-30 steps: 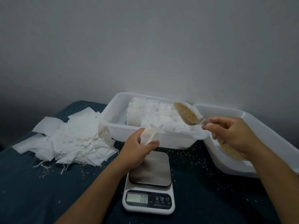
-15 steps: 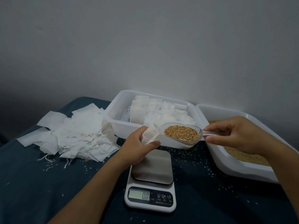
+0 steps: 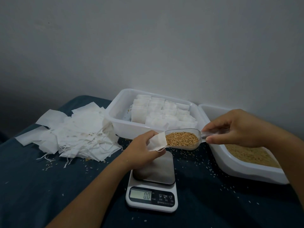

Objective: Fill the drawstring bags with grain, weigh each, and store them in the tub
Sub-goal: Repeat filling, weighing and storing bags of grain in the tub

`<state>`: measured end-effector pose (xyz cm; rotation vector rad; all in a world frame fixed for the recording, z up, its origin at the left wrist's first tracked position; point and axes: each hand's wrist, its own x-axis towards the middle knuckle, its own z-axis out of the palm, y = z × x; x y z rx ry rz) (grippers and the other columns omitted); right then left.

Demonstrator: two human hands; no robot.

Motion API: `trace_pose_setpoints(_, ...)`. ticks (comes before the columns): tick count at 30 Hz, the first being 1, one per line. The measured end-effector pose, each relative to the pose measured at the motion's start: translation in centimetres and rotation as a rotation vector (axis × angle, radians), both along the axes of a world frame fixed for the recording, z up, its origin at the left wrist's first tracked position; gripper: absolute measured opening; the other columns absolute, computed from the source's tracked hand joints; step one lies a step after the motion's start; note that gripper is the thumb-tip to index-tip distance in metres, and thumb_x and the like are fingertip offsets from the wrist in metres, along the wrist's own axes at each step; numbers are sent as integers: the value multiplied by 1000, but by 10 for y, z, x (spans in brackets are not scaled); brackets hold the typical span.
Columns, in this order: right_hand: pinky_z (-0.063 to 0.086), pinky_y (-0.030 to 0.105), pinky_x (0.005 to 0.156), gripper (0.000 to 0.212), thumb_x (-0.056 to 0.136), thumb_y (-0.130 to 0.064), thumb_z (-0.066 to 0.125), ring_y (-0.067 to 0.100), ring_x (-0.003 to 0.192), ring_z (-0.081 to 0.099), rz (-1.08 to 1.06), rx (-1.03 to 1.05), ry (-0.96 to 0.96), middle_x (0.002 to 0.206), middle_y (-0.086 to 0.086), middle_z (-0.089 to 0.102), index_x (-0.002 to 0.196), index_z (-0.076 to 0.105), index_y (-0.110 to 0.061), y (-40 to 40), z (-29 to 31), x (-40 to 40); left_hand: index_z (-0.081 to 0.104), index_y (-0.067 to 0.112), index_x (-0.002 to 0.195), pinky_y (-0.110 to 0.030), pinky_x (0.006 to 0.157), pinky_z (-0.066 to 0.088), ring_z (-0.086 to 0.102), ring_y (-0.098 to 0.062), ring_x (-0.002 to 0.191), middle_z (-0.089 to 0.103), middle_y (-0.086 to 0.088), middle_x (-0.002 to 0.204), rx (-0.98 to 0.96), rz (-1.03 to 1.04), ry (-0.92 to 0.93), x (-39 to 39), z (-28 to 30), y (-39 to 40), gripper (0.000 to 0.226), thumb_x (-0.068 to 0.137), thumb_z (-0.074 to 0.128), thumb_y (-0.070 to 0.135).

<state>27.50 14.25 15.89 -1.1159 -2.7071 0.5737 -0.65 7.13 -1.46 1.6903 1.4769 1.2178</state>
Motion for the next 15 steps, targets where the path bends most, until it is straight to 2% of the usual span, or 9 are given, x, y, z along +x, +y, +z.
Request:
trace_pose_setpoints(2,61,36,92,39,65,-64,79,-2,91,74,6,7,-29,93,-26,78,100,81,-49,0,3,-2,66,31,120,-40,91,56,68,-14,98,73,12,110,0,-8,18,1,1,-1,33,90,81,32)
trace_pose_setpoints(3,61,38,93,39,64,-66,79,-3,91,74,13,11,-41,93,-26,78,100,80,-52,0,5,-3,66,31,122,-39,92,55,68,-12,100,73,13,112,1,-11,23,2,1,-1,35,90,80,32)
trace_pose_setpoints(6,60,33,92,37,65,-66,78,-7,90,72,33,17,-51,93,-29,77,101,74,-62,0,9,-5,66,29,123,-42,96,54,67,-12,105,72,13,116,3,-10,23,2,2,-1,36,90,81,30)
trace_pose_setpoints(9,58,27,89,32,66,-64,79,-10,90,71,36,26,-61,93,-30,76,97,74,-64,-1,12,-7,66,28,123,-43,95,55,68,-12,104,73,12,115,5,-13,17,3,2,-1,36,90,81,30)
trace_pose_setpoints(12,58,27,88,23,69,-61,80,-10,90,71,36,31,-84,93,-30,76,92,78,-59,-2,15,-9,66,29,122,-42,94,56,68,-8,102,72,13,114,8,-12,26,3,2,0,36,89,81,31)
trace_pose_setpoints(15,59,30,92,27,71,-58,82,-10,91,71,24,34,-112,93,-30,76,97,79,-51,-2,18,-11,66,29,120,-40,94,55,67,-7,101,72,14,112,16,-13,21,2,1,1,34,89,81,30)
